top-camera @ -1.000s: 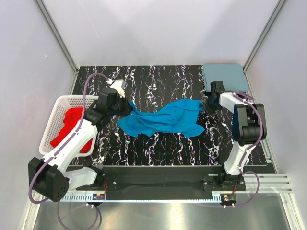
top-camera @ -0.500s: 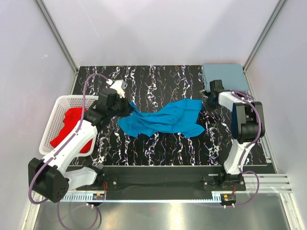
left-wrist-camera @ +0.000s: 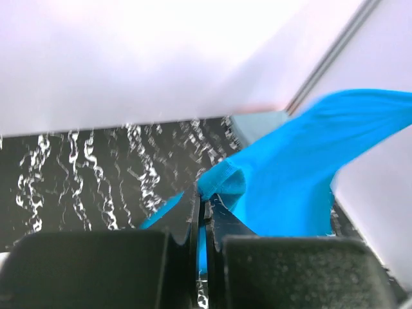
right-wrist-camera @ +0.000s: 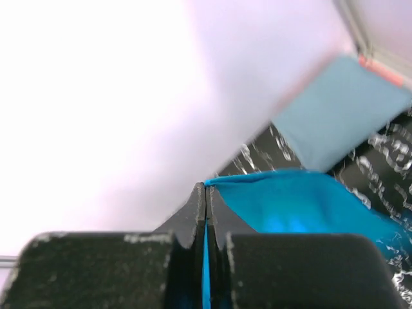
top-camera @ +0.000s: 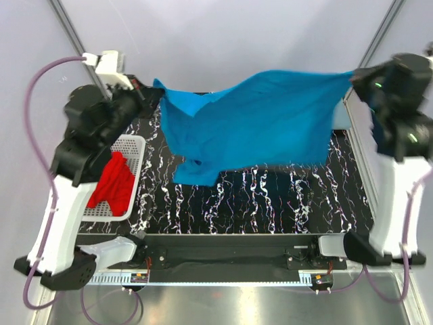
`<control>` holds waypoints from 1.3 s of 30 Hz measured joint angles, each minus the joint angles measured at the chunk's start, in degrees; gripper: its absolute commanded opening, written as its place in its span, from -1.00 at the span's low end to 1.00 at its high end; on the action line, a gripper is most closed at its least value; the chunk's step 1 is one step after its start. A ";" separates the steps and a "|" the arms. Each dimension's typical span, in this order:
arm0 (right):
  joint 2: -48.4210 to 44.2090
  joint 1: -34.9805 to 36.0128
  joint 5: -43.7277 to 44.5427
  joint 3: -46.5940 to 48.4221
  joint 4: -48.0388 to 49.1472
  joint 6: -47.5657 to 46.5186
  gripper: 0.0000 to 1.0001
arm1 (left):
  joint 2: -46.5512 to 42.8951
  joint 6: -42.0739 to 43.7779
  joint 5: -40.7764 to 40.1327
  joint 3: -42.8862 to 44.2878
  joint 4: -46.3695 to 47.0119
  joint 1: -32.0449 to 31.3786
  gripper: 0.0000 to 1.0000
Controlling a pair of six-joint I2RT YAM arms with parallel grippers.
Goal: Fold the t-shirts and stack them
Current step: Flatten the tshirt out
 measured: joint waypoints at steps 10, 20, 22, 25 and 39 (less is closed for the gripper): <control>-9.05 -0.50 0.79 8.02 -11.32 -3.87 -1.00 | -9.64 -0.04 2.16 0.50 -6.71 0.02 -1.00; -14.69 -0.50 0.07 -14.82 -10.69 -7.34 -1.00 | -9.79 -1.53 8.15 -13.99 -6.08 0.11 -1.00; -14.62 -0.50 0.79 -19.02 -10.16 -8.09 -1.00 | -8.98 -1.79 9.42 -19.85 -5.53 0.35 -0.91; -13.62 -0.90 3.23 -23.32 -10.34 -8.81 -1.00 | -6.40 -2.58 14.36 -30.36 -2.54 1.62 -0.83; -8.94 -6.60 0.92 -36.54 -2.29 -10.40 -1.00 | 19.54 -2.89 26.16 -42.16 10.64 10.23 0.12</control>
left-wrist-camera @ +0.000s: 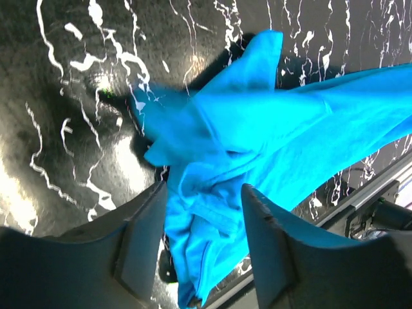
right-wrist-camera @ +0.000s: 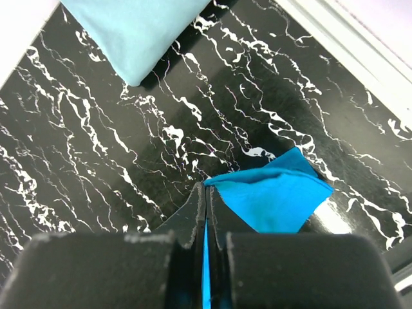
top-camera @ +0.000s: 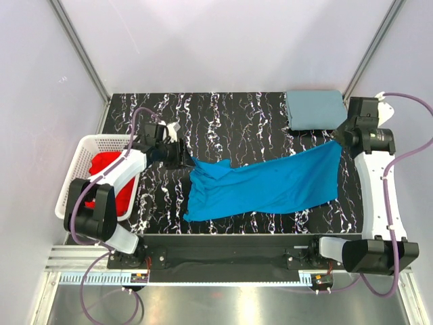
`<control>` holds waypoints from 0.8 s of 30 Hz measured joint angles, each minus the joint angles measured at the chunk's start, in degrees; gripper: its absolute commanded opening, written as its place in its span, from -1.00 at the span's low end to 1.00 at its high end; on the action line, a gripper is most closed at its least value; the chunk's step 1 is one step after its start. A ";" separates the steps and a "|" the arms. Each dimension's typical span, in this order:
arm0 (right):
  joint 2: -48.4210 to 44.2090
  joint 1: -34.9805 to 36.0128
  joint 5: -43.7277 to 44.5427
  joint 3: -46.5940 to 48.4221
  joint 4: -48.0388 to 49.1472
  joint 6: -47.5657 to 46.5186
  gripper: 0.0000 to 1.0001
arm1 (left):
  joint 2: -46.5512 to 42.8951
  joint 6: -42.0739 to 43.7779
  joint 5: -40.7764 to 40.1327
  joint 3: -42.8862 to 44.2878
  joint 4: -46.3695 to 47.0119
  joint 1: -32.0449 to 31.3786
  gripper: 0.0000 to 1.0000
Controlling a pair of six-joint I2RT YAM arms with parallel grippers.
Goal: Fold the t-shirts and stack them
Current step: Flatten the tshirt out
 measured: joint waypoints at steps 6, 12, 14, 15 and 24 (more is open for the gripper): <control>4.46 -0.66 -0.72 -0.94 3.19 0.66 -1.00 | 5.49 0.35 -0.74 4.92 0.70 -0.07 0.16; 9.55 -2.47 -2.47 -1.77 5.81 1.22 -1.00 | 10.21 0.98 -3.54 10.12 0.48 -0.07 0.14; 9.97 -2.82 -2.71 -2.49 6.45 1.25 -1.00 | 12.02 1.20 -4.74 11.93 0.11 -0.07 0.11; 10.03 -2.93 -2.84 -2.71 6.71 1.22 -1.00 | 13.05 1.22 -5.53 13.09 -0.35 -0.07 0.09; 12.15 -6.99 -3.63 -2.86 8.72 0.39 -1.00 | 19.45 0.94 -7.93 16.28 -0.39 -1.73 0.04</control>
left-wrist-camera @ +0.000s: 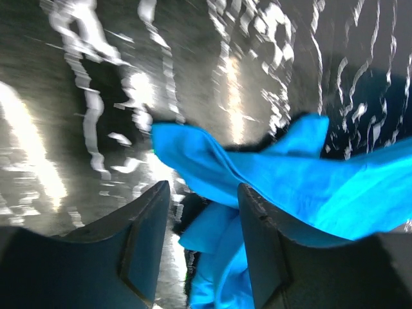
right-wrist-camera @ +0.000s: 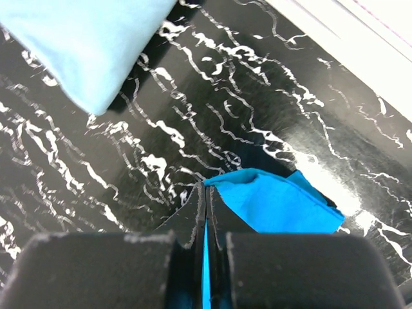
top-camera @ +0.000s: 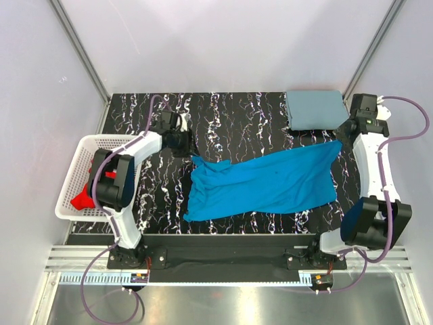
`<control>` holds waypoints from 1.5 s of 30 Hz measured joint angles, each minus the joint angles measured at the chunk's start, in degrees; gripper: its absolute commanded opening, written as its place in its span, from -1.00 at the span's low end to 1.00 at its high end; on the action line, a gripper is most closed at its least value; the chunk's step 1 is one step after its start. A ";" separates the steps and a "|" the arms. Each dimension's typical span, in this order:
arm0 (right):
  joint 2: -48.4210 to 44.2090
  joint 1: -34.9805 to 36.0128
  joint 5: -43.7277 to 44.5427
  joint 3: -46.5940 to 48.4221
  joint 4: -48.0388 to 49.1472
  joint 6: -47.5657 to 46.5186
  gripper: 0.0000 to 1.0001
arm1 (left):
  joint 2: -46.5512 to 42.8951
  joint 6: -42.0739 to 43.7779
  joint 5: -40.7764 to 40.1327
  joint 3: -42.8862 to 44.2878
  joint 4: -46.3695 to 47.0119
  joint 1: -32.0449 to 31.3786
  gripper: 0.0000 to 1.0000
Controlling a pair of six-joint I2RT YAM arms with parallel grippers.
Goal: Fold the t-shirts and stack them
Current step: Flatten the tshirt out
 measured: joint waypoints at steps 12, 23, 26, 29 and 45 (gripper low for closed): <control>2.80 -1.81 -0.52 -0.37 1.36 -0.26 -1.00 | -9.07 -4.02 -4.98 -16.57 0.90 -6.43 -0.74; 4.20 -2.86 -2.14 -0.37 2.23 -0.22 -1.00 | -15.17 -5.97 -9.92 -18.21 -2.36 -5.35 -0.10; 4.20 -2.86 -3.15 -0.37 2.73 -0.24 -1.00 | -14.49 -5.70 -10.51 -13.60 -2.95 -2.97 -0.14; 4.20 -2.86 -3.76 -0.37 3.21 -0.24 -1.00 | -12.33 -5.70 -10.75 -9.25 -1.55 -0.87 -0.15; 4.20 -2.86 -5.05 -0.37 4.04 -0.24 -1.00 | -0.13 -5.57 -8.98 -7.43 0.79 -1.01 -0.28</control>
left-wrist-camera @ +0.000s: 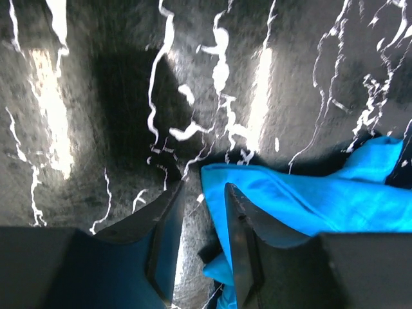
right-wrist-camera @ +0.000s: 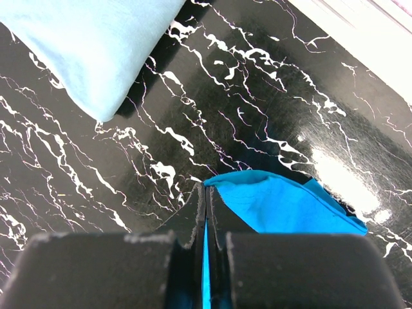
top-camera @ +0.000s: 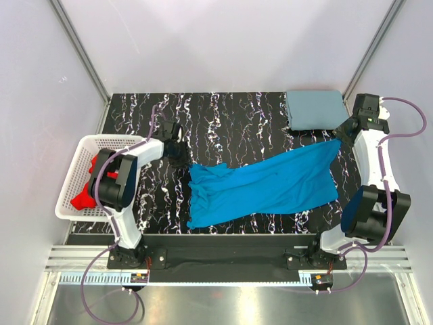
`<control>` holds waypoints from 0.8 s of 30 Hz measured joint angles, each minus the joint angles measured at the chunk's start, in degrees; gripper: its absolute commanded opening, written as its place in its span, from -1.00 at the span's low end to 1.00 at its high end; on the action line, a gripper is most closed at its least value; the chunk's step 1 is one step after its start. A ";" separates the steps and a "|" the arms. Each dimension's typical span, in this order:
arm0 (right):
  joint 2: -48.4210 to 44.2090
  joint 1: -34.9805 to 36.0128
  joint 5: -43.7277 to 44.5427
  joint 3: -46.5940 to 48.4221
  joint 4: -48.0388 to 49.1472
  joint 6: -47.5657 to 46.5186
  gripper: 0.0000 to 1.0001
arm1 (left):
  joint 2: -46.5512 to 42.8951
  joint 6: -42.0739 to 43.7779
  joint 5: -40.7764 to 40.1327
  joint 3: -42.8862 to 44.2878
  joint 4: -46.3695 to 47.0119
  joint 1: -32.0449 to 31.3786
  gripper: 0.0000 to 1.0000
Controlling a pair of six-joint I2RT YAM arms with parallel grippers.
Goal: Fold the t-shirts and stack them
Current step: Flatten the tshirt out
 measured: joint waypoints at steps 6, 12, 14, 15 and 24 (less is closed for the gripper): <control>0.00 0.00 0.00 -0.02 0.31 0.00 -1.00 | 1.51 0.68 -0.35 1.66 0.68 -1.05 -0.34; 0.00 0.00 0.00 -0.11 0.33 0.00 -1.00 | 2.34 1.49 -2.67 3.21 -1.14 -1.88 -0.45; 0.00 0.00 0.00 -0.22 0.37 0.00 -1.00 | 2.78 1.92 -3.69 3.89 -1.57 -2.45 -0.54; 0.00 0.00 -0.02 -0.24 0.35 0.00 -1.00 | 2.97 2.10 -4.09 4.17 -1.66 -2.71 -0.60; -0.02 0.00 -1.70 -0.44 0.28 0.11 -1.00 | 3.52 3.89 -5.49 5.44 -2.45 -4.24 -1.00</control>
